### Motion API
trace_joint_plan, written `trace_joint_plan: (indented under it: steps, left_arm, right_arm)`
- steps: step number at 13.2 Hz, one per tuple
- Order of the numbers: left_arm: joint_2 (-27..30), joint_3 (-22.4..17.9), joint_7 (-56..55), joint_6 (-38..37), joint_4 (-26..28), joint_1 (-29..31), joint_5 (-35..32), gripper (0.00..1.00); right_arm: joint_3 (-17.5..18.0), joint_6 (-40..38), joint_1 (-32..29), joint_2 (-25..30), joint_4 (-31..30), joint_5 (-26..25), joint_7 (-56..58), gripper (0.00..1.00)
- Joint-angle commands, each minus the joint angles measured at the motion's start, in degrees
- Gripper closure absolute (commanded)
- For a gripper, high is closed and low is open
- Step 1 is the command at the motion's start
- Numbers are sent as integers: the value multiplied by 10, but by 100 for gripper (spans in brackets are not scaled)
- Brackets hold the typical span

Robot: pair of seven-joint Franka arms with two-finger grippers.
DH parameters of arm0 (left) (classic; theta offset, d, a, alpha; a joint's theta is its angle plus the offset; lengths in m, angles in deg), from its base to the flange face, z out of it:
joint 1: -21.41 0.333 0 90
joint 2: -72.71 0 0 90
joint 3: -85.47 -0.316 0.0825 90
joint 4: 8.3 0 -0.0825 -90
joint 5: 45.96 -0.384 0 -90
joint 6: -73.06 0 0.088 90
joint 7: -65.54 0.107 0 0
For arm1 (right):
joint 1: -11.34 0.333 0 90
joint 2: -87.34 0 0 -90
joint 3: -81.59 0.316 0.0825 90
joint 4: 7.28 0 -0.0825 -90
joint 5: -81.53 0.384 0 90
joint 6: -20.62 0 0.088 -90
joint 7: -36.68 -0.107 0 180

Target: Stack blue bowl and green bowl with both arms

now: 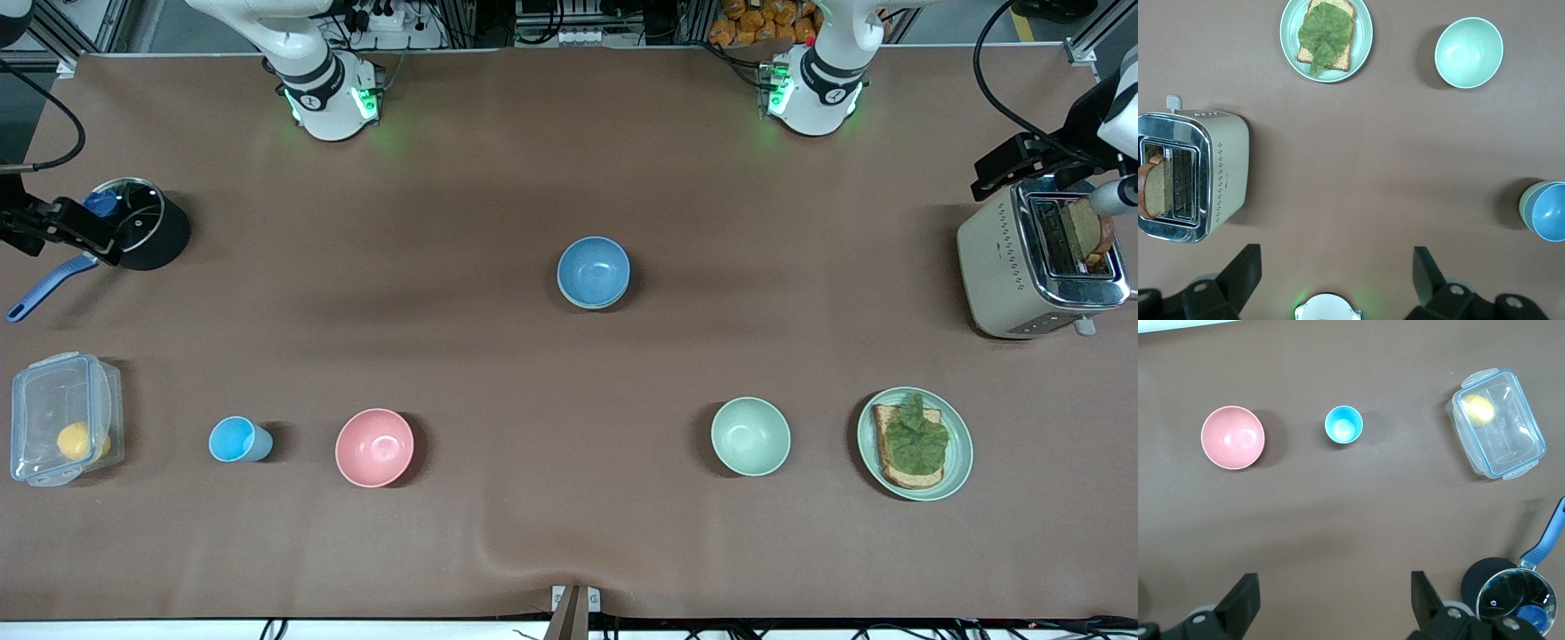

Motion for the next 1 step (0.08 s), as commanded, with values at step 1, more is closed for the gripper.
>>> trace_joint_plan:
  steps: [1]
  left_arm:
    - [7, 1, 14, -13, -5, 3, -10, 0]
  right_arm:
    - [-6, 2, 5, -2, 3, 2, -1, 0]
